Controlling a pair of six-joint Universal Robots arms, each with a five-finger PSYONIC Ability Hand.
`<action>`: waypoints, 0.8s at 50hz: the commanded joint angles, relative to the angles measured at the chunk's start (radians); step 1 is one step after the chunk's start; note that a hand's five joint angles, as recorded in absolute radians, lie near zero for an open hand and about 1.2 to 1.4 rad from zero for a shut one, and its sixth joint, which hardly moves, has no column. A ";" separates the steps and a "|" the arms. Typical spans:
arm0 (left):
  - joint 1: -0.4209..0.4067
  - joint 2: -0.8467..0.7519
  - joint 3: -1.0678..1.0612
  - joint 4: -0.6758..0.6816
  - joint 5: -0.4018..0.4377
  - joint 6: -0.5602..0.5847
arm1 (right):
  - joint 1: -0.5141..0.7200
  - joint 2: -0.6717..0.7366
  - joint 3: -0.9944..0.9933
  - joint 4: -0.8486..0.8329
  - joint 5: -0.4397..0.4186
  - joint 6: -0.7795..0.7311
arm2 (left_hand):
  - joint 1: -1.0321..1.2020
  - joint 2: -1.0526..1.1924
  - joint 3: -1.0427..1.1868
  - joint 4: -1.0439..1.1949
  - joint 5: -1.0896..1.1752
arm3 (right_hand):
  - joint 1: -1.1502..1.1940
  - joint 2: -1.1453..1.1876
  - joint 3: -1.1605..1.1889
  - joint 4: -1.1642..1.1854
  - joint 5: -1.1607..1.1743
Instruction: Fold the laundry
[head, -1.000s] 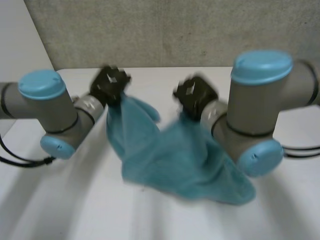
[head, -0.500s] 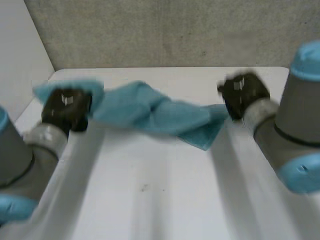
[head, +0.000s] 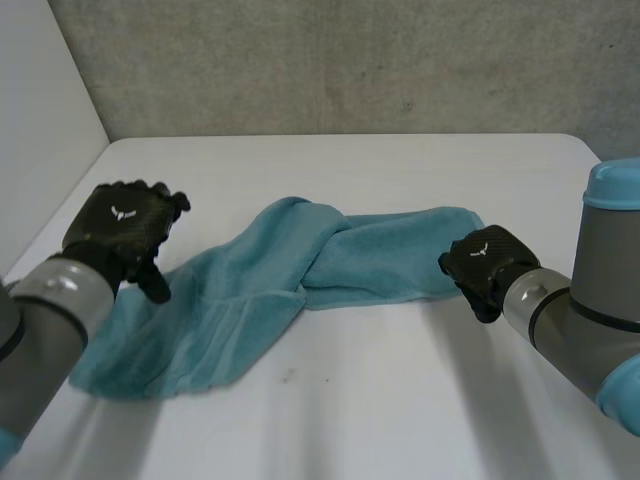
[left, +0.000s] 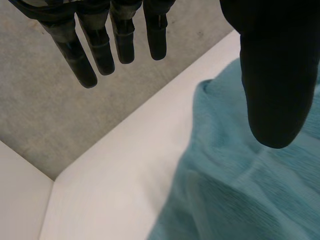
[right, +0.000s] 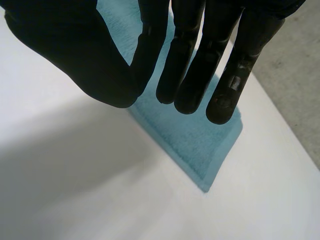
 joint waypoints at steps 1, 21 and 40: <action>0.013 -0.221 0.143 -0.013 0.054 0.042 | -0.001 0.025 0.017 -0.050 -0.001 0.017 | 0.150 0.155 0.151 0.158 0.165 | 0.408 0.221 0.214 0.203 0.228; 0.100 -0.533 0.373 -0.137 0.083 0.149 | 0.002 0.071 0.017 -0.050 0.010 0.017 | 0.335 0.340 0.336 0.344 0.351 | -0.639 -0.826 -0.833 -0.844 -0.819; 0.097 -0.535 0.354 -0.154 0.081 0.198 | 0.004 0.085 0.017 -0.051 0.008 0.015 | 0.262 0.267 0.263 0.270 0.278 | -0.636 -0.823 -0.830 -0.841 -0.816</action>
